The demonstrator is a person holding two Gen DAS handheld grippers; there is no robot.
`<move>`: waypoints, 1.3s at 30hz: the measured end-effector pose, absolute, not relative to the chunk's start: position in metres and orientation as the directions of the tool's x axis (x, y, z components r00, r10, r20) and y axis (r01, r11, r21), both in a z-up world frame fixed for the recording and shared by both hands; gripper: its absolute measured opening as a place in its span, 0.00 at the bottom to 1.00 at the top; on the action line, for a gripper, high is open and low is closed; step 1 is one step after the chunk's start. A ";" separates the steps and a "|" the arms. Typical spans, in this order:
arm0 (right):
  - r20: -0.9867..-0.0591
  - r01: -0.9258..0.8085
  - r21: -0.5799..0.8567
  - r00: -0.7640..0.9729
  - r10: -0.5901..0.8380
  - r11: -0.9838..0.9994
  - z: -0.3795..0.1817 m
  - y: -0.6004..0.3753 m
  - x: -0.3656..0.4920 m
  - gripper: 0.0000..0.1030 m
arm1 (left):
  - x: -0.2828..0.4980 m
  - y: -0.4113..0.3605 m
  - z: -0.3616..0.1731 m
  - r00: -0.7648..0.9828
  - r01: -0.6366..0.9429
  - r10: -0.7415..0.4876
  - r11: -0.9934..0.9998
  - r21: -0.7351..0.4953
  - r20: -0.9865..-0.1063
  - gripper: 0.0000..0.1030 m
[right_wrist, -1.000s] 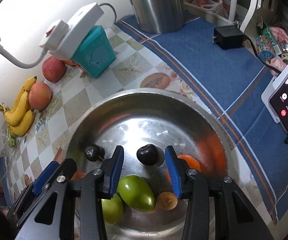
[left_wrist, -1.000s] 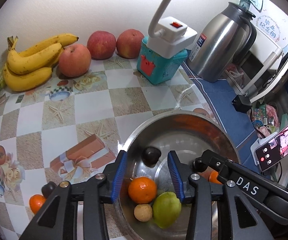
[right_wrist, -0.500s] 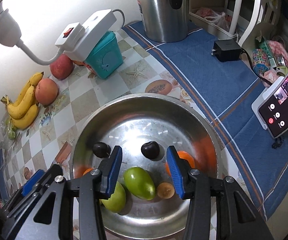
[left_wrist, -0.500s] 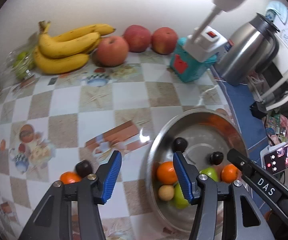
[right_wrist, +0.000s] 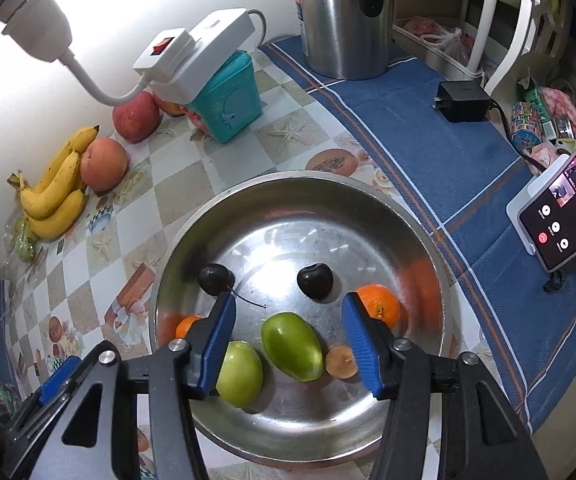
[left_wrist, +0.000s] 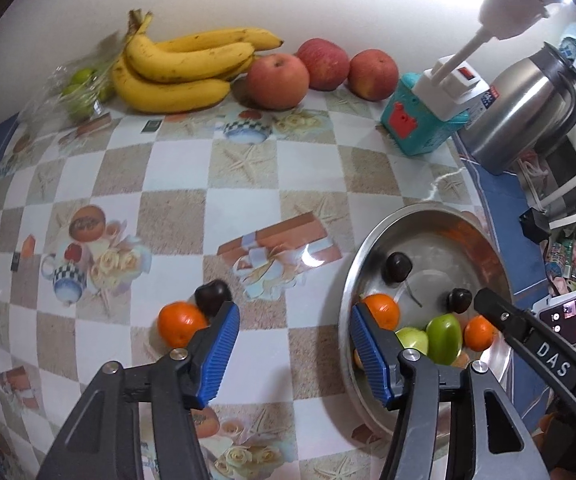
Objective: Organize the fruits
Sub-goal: 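Open both tools to release the plums into the basin, then withdraw both open tools back to the last tangerine and dark plum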
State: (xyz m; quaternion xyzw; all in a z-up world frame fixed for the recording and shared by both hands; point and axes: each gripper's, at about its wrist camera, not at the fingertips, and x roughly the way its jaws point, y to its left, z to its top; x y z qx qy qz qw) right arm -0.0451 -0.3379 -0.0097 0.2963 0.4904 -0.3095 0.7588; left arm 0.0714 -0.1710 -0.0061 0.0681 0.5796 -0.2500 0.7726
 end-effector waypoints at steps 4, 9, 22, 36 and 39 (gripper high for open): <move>-0.931 0.755 0.149 0.325 -0.167 0.638 -0.011 -0.335 -0.044 0.60 | 0.071 -0.165 -0.012 0.201 0.446 -0.273 0.881 -0.160 -0.941 0.66; -0.933 0.747 0.141 0.319 -0.165 0.650 -0.012 -0.330 -0.043 0.69 | 0.074 -0.159 -0.017 0.204 0.420 -0.238 0.897 -0.135 -0.949 0.80; -0.934 0.737 0.149 0.324 -0.152 0.659 -0.015 -0.327 -0.038 0.70 | 0.079 -0.152 -0.015 0.253 0.401 -0.191 0.913 -0.077 -0.948 0.94; -0.934 0.745 0.146 0.320 -0.157 0.650 -0.017 -0.328 -0.037 0.77 | 0.082 -0.148 -0.016 0.272 0.384 -0.165 0.922 -0.051 -0.948 0.97; -0.933 0.743 0.143 0.322 -0.162 0.654 -0.016 -0.326 -0.037 0.77 | 0.082 -0.147 -0.014 0.278 0.385 -0.170 0.921 -0.052 -0.945 0.97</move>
